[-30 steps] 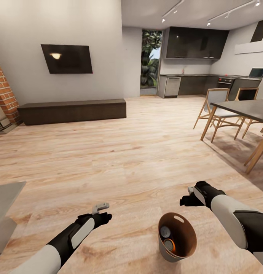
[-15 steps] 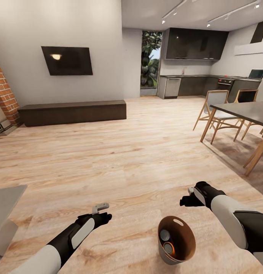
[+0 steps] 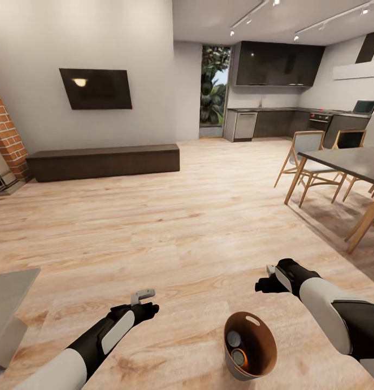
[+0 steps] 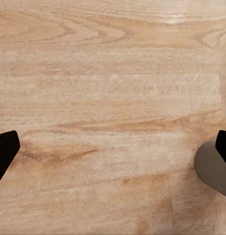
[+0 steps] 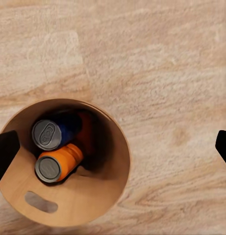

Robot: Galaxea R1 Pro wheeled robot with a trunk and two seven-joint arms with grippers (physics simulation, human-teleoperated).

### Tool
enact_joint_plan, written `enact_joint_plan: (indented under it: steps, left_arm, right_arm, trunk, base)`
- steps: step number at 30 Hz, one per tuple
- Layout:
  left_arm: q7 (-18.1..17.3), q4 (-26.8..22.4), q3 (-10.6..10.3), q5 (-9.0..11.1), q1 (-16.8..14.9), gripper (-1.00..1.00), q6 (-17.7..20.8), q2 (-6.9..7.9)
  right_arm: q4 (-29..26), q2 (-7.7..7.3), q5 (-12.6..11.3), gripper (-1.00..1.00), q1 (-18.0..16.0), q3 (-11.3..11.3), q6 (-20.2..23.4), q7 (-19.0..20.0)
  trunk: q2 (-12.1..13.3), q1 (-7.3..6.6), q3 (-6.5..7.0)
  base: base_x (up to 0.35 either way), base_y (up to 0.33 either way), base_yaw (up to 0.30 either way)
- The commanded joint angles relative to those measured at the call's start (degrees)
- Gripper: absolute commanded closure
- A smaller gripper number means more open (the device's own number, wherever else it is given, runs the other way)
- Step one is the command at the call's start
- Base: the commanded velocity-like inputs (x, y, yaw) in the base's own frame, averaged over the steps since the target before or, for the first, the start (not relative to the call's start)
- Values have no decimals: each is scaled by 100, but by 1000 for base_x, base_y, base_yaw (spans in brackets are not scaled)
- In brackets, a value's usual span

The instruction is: Put the three can of soda from the living room inside the tash can in the kitchen.

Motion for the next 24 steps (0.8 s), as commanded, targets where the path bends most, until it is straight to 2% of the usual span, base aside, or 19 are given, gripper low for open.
enact_joint_plan:
  steps: [1,14,20,24]
  left_arm:
    - [2,0,-1,0,0,-100,-1,0]
    - [15,12,-2,0,-5,-100,-6,-6]
    - [-8,581,-9,-21,-8,-100,-227,-52]
    - [-22,678,-8,-24,-8,-100,-257,-70]
  right_arm:
    - [-3,-2,0,-100,4,0,-4,0]
    - [-19,15,0,-100,126,20,-18,-9]
    - [-24,12,1,-100,129,23,-19,-8]
    - [-25,13,5,-100,129,25,-19,-4]
  trunk:
    - [42,-23,18]
    - [563,-308,252]
    - [804,-440,359]
    - [964,-528,431]
  base:
    - [0,0,0]
    - [0,0,0]
    - [0,0,0]
    - [0,0,0]
